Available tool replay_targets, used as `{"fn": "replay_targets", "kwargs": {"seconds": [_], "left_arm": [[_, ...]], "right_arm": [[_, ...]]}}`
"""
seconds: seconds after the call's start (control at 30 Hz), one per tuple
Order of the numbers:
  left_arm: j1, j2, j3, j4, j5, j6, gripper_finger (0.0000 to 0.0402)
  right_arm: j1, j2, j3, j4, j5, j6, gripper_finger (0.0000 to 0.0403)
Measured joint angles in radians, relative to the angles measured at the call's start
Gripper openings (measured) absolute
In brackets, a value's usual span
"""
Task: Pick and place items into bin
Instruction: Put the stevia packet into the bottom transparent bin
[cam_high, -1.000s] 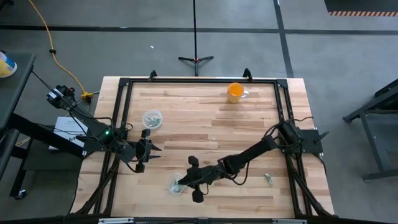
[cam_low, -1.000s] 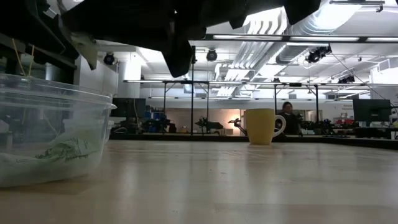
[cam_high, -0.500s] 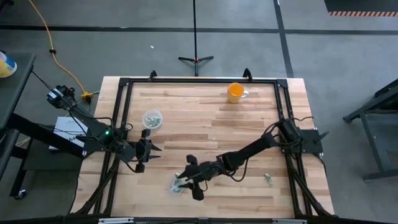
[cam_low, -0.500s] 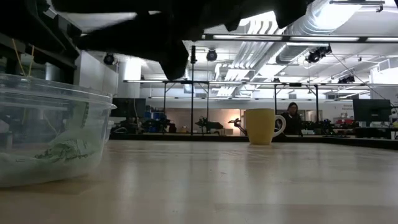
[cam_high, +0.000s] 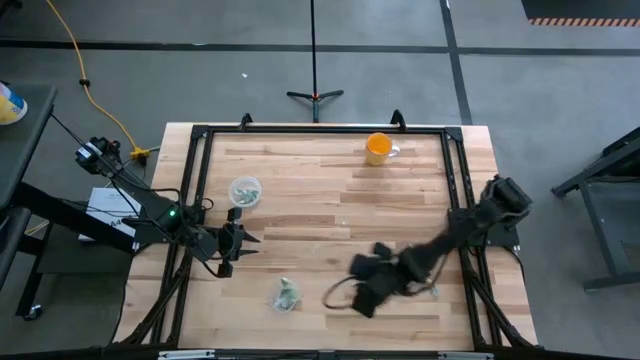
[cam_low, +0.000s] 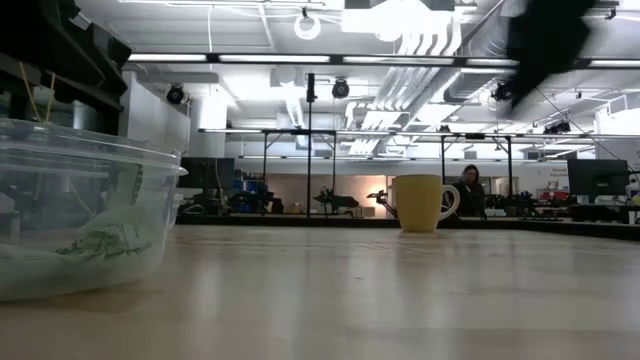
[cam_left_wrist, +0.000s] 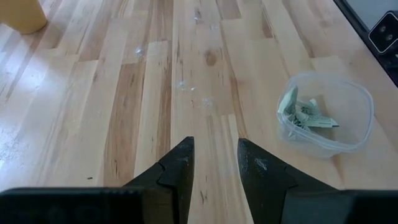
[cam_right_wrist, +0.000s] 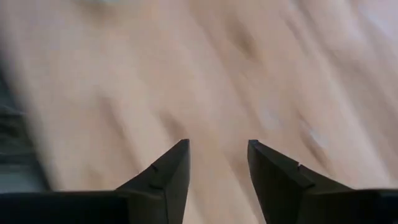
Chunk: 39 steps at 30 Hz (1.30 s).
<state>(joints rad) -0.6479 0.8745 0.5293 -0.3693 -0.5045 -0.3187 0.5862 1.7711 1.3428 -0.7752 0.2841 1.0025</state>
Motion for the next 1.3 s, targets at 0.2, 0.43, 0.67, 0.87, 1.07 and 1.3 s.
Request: {"fn": "replay_targets", "kwargs": {"seconds": [0.2, 0.43, 0.67, 0.87, 1.07, 1.3], "left_arm": [[0.0, 0.0, 0.0, 0.0, 0.0, 0.0, 0.0159], [0.0, 0.0, 0.0, -0.001, -0.002, 0.001, 0.0159], [0.0, -0.157, -0.026, -0.068, -0.036, 0.031, 0.0159], [0.0, -0.46, -0.134, 0.039, -0.043, 0.166, 0.0159], [0.0, -0.761, -0.314, 0.323, 0.048, 0.378, 0.0159], [0.023, -0.865, -0.423, 0.431, 0.009, 0.538, 0.0159]], "right_arm": [[0.192, -0.026, -0.003, -0.41, -0.059, 0.471, 0.0149], [0.351, -0.025, -0.053, -0.421, -0.188, 0.727, 0.0165], [0.384, -0.024, -0.202, -0.261, -0.257, 0.781, 0.017], [0.376, -0.023, -0.23, -0.226, -0.257, 0.774, 0.017], [0.383, -0.024, -0.23, -0.24, -0.265, 0.775, 0.017], [0.378, -0.024, -0.23, -0.244, -0.283, 0.778, 0.0169]]}}
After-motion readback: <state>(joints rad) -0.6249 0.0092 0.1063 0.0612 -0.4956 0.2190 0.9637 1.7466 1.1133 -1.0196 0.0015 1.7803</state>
